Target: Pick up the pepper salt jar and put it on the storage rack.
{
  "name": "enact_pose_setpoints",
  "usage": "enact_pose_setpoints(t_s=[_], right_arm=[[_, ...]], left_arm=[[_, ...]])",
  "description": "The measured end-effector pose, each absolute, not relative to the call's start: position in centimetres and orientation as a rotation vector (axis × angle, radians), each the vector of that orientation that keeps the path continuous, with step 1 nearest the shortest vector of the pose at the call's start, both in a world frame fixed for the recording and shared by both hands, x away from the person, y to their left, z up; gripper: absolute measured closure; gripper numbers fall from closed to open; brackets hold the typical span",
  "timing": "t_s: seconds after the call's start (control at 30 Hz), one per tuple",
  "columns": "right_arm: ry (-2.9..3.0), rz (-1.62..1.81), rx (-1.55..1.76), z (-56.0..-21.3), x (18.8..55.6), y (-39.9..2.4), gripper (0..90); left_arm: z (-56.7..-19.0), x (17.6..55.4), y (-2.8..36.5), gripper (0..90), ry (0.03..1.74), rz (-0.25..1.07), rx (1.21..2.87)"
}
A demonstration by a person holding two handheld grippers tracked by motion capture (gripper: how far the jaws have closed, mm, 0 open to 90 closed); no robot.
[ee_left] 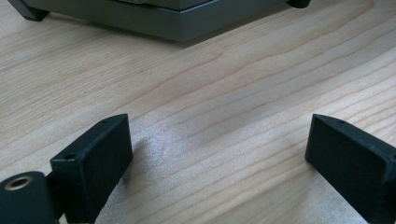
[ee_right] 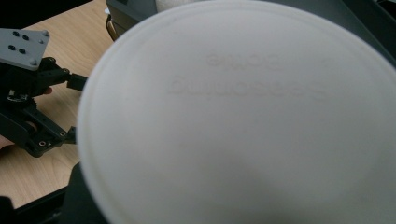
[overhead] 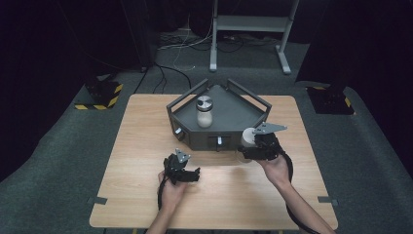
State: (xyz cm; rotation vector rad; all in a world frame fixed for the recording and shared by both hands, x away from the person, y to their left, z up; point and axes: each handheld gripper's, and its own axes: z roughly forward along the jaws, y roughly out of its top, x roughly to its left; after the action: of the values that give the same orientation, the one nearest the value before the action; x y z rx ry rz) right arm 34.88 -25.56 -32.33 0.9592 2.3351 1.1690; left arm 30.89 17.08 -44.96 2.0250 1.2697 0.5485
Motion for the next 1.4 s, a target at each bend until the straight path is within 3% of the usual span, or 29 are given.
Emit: enact_pose_setpoints(t_s=[1.4], right_arm=[[2.368, 1.164, 0.896, -25.5, 37.8, -24.4, 34.0]], left_arm=[[-45.0, 30.9, 17.1, 7.4, 1.27, 0.548, 2.025]])
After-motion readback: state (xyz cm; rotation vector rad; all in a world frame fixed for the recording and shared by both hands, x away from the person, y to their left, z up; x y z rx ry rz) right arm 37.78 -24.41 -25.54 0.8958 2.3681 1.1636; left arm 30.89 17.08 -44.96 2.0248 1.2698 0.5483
